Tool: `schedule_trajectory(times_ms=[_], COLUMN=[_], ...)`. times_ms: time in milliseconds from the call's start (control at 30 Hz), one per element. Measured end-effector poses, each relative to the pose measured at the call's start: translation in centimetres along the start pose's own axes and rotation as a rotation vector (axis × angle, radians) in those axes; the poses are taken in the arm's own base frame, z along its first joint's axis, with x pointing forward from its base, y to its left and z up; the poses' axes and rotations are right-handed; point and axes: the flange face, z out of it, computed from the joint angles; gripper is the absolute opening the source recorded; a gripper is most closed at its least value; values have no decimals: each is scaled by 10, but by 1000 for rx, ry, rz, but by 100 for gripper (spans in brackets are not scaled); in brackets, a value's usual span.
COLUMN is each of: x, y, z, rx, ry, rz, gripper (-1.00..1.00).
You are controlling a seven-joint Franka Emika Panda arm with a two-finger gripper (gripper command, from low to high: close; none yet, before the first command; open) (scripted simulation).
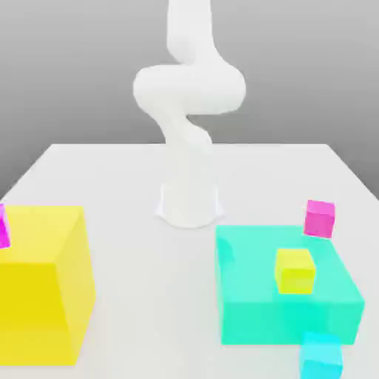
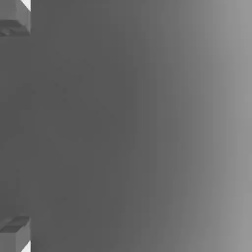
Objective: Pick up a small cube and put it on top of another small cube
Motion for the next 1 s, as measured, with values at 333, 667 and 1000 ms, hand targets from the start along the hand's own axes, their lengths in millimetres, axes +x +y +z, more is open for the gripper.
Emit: schedule_trajectory(times_ms=[333, 667, 1000], x=[-65, -189, -311], y=[-23, -3, 70], z=[180, 331, 446], rx=[-169, -386, -595], ry=[-215, -367, -426], rz=[95, 150, 194], gripper=[0, 0, 0])
